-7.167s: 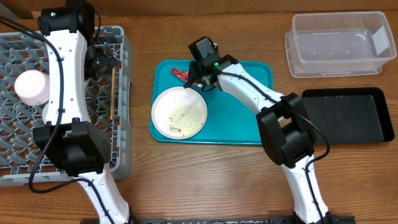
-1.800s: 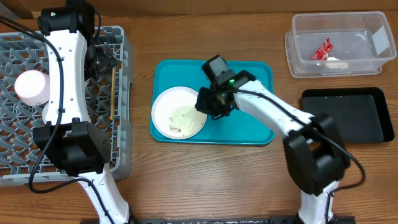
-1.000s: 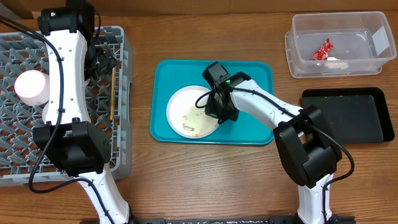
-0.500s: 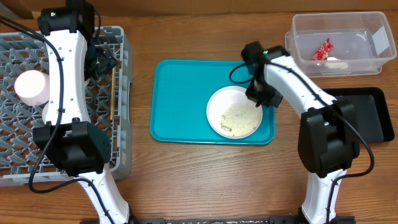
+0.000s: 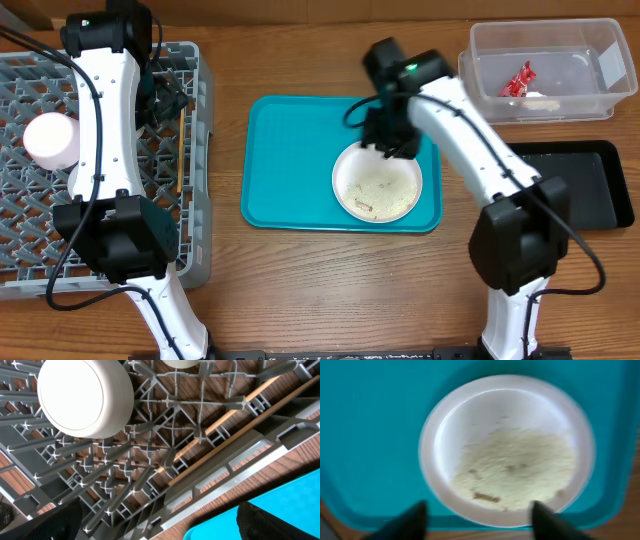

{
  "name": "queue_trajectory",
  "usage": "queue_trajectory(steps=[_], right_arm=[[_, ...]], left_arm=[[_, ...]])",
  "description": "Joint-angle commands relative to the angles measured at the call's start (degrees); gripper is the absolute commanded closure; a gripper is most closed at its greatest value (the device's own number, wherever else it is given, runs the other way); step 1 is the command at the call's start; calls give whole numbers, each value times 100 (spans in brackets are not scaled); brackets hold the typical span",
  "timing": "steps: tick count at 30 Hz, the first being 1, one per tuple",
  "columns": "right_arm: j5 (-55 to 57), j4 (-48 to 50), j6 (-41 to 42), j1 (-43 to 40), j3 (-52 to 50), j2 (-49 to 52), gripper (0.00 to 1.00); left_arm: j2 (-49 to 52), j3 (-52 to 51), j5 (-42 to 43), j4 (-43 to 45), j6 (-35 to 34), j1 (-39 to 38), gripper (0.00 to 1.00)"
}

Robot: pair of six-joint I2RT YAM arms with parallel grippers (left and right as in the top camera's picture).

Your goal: Sort waste into correct bins and load items into the dishwasher

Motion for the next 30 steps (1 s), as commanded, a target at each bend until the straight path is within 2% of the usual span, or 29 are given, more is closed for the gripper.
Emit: queue_trajectory(steps=[1, 5, 9, 15, 20, 25, 30], right_arm=[[-295, 195, -184, 485, 116, -164, 5], [376, 713, 98, 1113, -46, -164, 5], [949, 1311, 577, 1633, -404, -127, 12], [2124, 1375, 1375, 1998, -586, 184, 17], [2498, 1429, 1252, 1993, -586, 415, 19], [2614, 1445, 1217, 2006, -586, 671, 25], [2896, 1491, 1213, 2033, -586, 1008, 26]], left_arm=[[-225, 129, 0, -13, -120, 9, 0], [-225, 129, 0, -13, -120, 9, 0], [-225, 129, 0, -13, -120, 9, 0], [-225, 129, 0, -13, -120, 9, 0], [-225, 129, -2, -13, -120, 9, 0], [-225, 129, 0, -13, -120, 9, 0], [-225, 129, -2, -13, -120, 9, 0]])
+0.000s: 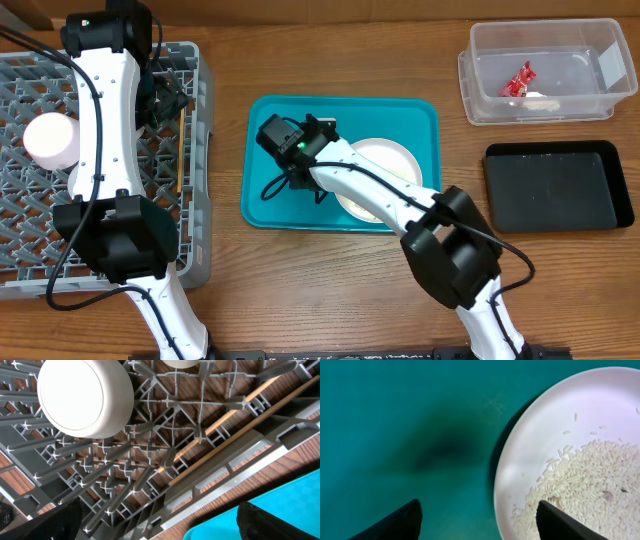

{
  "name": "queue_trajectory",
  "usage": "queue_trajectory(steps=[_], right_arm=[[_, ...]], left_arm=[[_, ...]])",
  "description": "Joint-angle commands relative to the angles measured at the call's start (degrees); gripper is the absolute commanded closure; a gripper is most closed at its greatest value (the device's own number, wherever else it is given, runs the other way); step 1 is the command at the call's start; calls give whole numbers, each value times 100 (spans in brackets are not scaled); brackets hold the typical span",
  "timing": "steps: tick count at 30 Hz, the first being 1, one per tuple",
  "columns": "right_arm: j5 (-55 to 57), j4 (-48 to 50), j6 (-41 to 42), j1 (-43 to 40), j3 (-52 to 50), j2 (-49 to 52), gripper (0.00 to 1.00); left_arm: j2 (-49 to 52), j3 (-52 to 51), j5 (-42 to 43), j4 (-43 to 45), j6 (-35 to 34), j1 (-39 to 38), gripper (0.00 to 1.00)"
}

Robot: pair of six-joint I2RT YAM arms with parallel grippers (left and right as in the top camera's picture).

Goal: Sort waste into correct bins and load items into the dishwasher
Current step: 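Grip the rim of the white plate with the right gripper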

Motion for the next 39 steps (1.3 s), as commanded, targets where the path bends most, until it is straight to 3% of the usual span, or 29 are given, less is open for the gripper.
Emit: queue_trajectory(steps=[1, 8, 12, 17, 33, 39], right_arm=[[422, 26, 59, 26, -55, 286, 26], [437, 33, 63, 31, -55, 411, 43], [435, 31, 61, 31, -55, 437, 46], [411, 17, 63, 31, -76, 470, 60], [393, 164, 63, 24, -387, 470, 67], [496, 173, 57, 22, -387, 468, 79]], left_arm=[[-225, 129, 0, -13, -120, 9, 0], [-225, 129, -2, -13, -120, 9, 0], [-225, 129, 0, -13, -120, 9, 0], [-225, 129, -2, -13, -120, 9, 0], [-225, 129, 0, -13, -120, 7, 0], [-225, 129, 0, -13, -120, 9, 0]])
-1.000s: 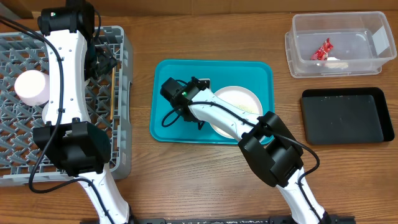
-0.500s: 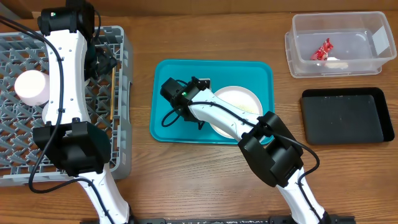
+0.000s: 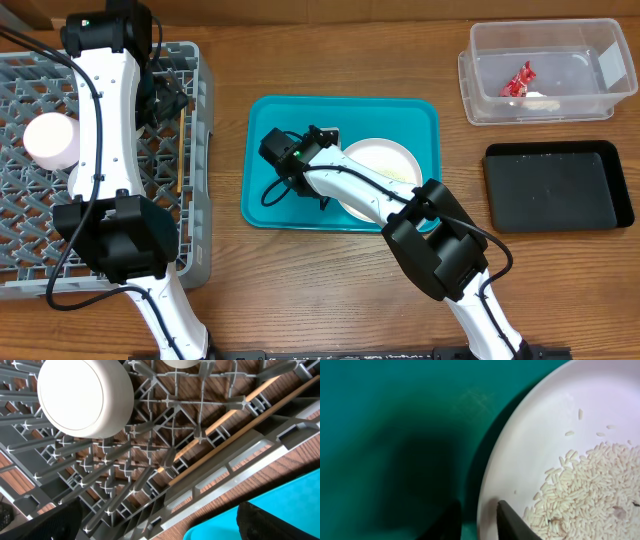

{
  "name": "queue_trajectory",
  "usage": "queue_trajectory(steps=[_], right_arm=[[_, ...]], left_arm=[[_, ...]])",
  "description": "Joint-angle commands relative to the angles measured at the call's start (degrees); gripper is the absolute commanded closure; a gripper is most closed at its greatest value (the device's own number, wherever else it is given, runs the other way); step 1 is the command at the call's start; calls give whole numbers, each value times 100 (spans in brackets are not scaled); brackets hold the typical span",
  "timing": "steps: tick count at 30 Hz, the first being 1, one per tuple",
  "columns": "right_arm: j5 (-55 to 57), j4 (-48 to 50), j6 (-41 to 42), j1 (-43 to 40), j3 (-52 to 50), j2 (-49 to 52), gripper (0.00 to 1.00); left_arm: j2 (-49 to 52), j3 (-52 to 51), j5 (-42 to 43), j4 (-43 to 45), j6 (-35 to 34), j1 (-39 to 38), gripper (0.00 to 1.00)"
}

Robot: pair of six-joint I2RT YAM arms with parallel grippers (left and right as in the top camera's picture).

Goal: Sort waste into correct bins and load items into the dishwasher
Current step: 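Grip the rim of the white plate with the right gripper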

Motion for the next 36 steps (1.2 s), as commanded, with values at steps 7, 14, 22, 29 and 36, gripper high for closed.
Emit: queue_trajectory(steps=[7, 14, 22, 29, 36], right_arm=[[81, -236, 35, 2, 68, 70, 96], [520, -605, 35, -7, 376, 66, 96], [966, -903, 33, -7, 466, 66, 96], [1191, -1014, -114, -7, 466, 66, 96], [1565, -1425, -109, -7, 466, 66, 96]], left_arm=[[-225, 129, -2, -13, -120, 9, 0], [-225, 129, 0, -13, -122, 9, 0], [-225, 129, 0, -13, -120, 9, 0], [-225, 129, -2, -13, -120, 9, 0], [-225, 129, -2, -13, -120, 9, 0]])
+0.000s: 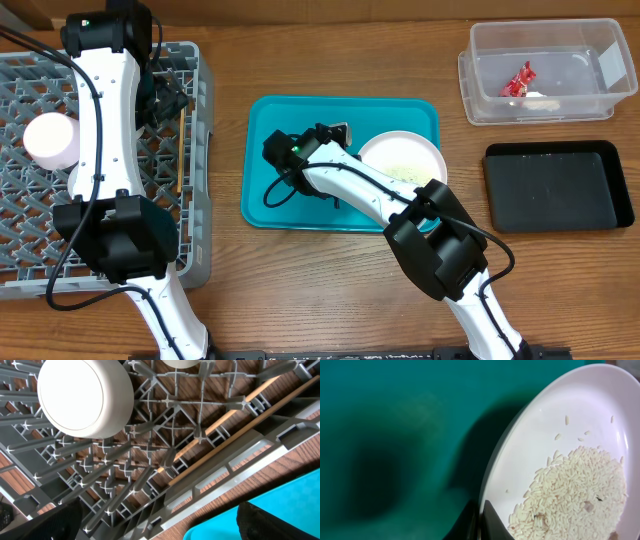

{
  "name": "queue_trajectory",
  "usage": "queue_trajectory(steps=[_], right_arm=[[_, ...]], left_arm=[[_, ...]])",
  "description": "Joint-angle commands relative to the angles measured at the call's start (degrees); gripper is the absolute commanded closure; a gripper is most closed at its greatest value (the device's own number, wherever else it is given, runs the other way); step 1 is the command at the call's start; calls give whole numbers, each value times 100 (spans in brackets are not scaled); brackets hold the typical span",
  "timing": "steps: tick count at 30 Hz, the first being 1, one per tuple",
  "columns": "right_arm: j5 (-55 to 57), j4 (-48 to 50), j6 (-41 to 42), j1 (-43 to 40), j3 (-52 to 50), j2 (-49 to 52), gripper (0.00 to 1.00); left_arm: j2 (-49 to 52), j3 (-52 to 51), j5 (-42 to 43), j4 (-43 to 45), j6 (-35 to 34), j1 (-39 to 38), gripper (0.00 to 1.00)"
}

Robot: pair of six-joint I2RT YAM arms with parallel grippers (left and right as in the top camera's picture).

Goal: Sort waste into correct bins and load items into the dishwasher
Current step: 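Grip the rim of the white plate with the right gripper, then lift the plate and carry it over the black tray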

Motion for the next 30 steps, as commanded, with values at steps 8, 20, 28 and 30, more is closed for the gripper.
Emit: queue_trajectory(steps=[8, 20, 28, 30], right_arm=[[483, -535, 184, -44, 195, 59, 96], [595, -1392, 938, -520, 1078, -39, 96], [553, -1576, 938, -1252, 1231, -584, 96], [490, -1578, 938, -1515, 1231, -739, 96]], left_arm=[[-225, 129, 0, -13, -122, 7, 0], [-225, 129, 0, -11, -122, 9, 0], [-225, 129, 0, -11, -120, 9, 0], [-225, 129, -2, -13, -120, 9, 0]])
